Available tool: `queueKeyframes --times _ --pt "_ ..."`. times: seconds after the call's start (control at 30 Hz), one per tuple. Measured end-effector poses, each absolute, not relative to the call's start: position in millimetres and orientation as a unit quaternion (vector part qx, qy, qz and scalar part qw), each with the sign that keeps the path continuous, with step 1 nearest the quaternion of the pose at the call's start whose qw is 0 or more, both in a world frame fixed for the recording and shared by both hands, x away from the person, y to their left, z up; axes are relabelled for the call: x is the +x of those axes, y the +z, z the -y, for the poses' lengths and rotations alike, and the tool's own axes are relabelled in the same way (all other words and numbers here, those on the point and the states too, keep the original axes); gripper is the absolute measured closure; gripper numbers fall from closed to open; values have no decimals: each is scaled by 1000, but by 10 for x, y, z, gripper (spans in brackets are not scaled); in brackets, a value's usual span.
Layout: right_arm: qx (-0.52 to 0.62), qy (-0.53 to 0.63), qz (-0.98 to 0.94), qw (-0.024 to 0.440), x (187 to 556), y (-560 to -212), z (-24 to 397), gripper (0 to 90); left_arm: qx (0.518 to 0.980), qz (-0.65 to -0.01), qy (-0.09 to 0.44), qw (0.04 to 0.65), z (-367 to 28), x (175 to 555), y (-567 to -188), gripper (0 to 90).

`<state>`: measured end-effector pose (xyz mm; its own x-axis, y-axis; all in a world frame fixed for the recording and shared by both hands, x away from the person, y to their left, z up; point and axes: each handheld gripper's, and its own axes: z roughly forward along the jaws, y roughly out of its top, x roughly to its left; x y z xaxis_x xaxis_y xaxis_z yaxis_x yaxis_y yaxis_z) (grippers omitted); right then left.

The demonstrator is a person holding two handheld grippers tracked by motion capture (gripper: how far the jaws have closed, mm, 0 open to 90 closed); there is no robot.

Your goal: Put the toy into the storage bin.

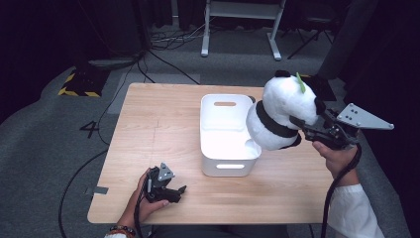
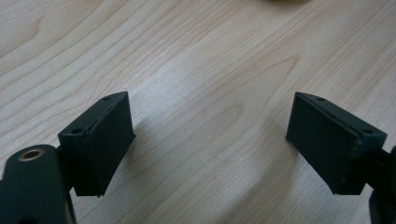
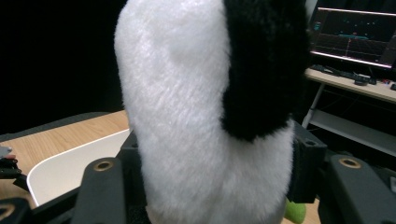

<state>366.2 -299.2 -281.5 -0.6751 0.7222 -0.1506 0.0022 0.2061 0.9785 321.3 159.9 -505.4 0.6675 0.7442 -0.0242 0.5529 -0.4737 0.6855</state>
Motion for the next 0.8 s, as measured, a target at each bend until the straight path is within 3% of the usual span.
queueKeyframes --times 0.8 --pt "217 579 -733 284 3744 -2861 2490 404 848 -382 140 341 -1601 3214 -5053 148"
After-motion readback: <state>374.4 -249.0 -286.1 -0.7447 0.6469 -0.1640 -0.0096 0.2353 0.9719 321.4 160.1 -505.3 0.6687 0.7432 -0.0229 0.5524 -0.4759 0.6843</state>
